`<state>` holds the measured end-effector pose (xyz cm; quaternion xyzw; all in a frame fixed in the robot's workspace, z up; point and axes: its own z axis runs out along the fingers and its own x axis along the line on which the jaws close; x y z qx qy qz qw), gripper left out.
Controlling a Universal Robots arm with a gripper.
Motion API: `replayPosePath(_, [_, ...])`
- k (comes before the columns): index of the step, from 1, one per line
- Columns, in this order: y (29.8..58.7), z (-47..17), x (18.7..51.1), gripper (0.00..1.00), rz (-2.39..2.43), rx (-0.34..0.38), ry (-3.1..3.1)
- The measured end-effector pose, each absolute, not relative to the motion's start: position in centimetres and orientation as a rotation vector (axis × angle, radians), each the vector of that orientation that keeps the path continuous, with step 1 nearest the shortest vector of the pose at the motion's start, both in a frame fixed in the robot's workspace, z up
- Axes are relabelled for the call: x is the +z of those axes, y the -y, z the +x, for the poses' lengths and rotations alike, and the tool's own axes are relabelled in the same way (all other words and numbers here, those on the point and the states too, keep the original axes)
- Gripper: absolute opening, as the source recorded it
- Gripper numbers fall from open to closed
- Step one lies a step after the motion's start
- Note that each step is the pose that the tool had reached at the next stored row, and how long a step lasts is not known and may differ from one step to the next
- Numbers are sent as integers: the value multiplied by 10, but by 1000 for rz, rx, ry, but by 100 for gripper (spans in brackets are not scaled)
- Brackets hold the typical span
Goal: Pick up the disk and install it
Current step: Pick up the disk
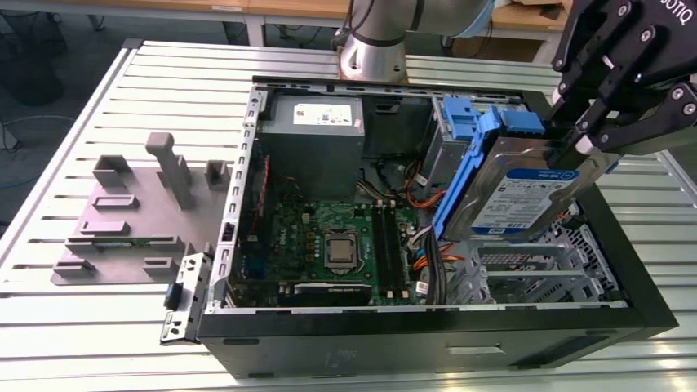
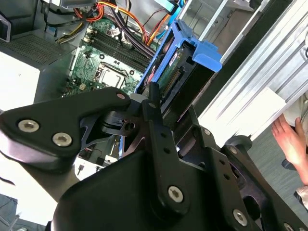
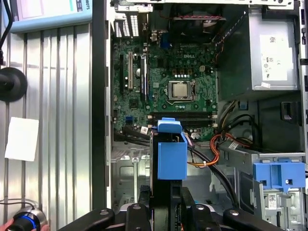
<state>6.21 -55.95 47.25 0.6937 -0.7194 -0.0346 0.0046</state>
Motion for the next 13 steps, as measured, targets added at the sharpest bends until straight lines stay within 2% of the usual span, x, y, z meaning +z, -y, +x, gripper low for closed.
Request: replayPosePath(13, [560, 87, 471, 35, 2173, -108, 2253])
